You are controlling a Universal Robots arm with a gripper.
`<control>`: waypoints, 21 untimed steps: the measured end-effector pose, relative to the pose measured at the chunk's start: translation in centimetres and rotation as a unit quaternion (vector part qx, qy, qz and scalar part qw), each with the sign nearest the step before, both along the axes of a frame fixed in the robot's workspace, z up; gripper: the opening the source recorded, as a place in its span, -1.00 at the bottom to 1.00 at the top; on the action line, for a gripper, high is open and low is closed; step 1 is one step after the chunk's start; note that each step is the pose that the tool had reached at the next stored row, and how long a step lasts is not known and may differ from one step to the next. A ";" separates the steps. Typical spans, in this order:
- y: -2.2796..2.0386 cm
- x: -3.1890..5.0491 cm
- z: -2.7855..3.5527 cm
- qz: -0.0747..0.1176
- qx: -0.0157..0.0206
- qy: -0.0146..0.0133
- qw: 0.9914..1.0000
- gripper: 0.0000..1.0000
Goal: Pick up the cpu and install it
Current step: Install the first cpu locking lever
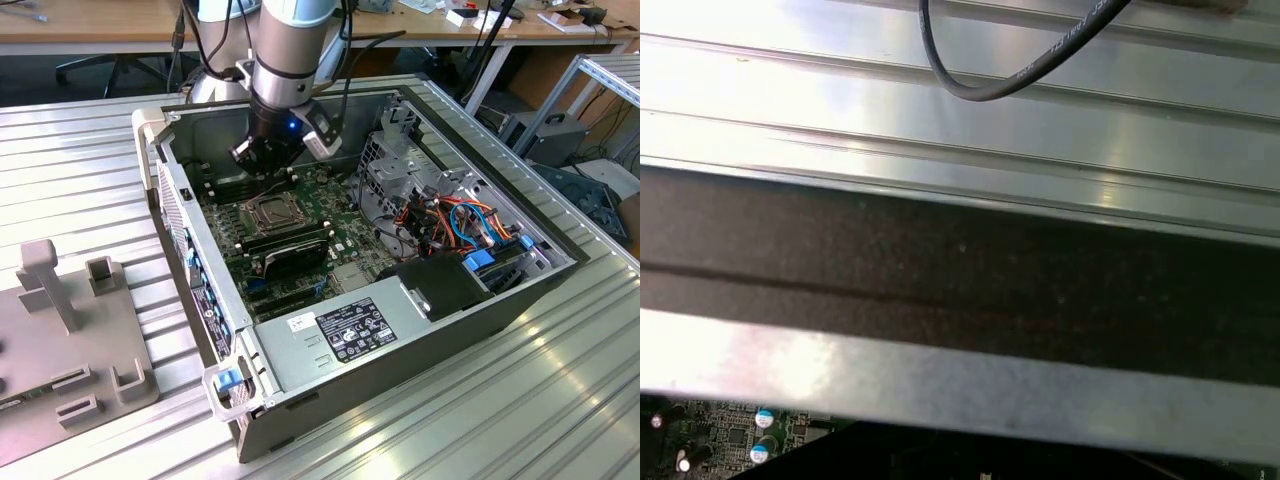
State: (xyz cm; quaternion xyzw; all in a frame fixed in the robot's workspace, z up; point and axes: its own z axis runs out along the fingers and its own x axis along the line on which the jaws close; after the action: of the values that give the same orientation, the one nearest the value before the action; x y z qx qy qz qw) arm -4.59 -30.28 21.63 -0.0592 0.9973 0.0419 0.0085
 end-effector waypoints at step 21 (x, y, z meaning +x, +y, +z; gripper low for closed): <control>-0.04 0.21 -0.84 0.000 0.000 0.000 1.000 -0.79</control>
State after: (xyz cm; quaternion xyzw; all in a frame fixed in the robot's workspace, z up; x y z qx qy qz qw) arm -4.38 -30.32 20.79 -0.0593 0.9973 0.0418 0.0084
